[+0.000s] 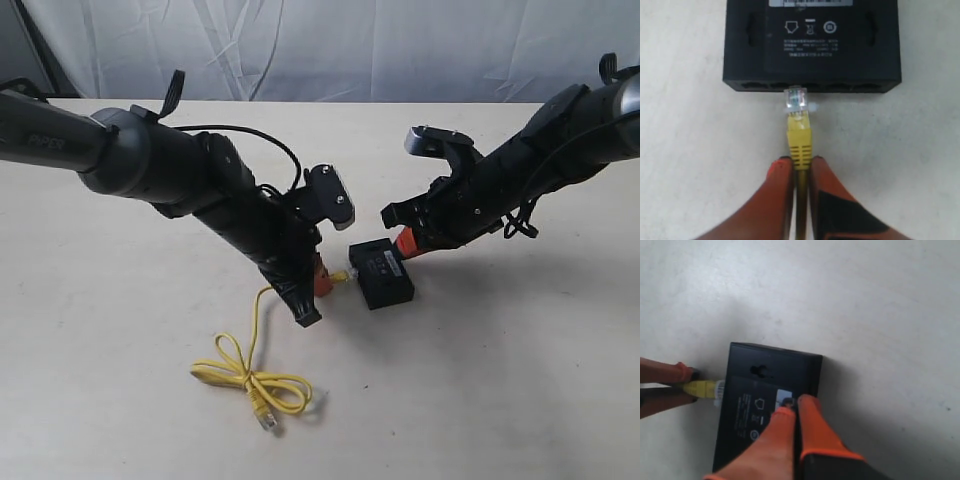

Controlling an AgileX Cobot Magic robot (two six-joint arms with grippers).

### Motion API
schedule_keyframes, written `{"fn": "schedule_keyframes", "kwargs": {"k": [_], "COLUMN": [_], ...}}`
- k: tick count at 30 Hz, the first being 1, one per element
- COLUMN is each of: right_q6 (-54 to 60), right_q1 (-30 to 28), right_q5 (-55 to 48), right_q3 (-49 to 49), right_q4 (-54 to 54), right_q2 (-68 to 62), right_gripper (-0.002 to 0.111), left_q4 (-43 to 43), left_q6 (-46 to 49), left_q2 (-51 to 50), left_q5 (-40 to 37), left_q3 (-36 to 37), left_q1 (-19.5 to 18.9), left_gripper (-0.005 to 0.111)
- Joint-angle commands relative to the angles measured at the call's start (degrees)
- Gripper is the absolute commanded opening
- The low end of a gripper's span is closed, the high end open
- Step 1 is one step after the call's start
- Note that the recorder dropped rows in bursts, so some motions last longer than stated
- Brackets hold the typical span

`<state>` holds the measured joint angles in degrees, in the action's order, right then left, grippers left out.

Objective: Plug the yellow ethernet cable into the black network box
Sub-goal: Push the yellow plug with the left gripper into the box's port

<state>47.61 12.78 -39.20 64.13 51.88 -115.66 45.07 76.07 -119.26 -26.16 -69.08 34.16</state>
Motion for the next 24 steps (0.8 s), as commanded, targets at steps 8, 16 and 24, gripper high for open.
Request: {"fn": "schedule_keyframes", "kwargs": {"k": [8,16,24], "right_q6": [0.4,0.4,0.4], "right_q1": [0.0,0.0,0.0], "right_q5": [0.4,0.4,0.3], "right_q3": [0.3,0.1,0.1], "right_q4": [0.5,0.5,0.5], "right_q2": [0.0,0.0,0.0], "right_gripper": [-0.001,-0.001,-0.001], "left_q4": [0.1,0.5,0.5], "left_q6": [1.0,1.3,1.4], "left_q2": [-0.6,-0.6,-0.6], "left_q5": [-1.7,-2.3,-3.0], "left_q3": [0.0,0.0,0.0], "left_q1": [0.2,0.2,0.2], "left_gripper": [0.0,0.0,0.0]}}
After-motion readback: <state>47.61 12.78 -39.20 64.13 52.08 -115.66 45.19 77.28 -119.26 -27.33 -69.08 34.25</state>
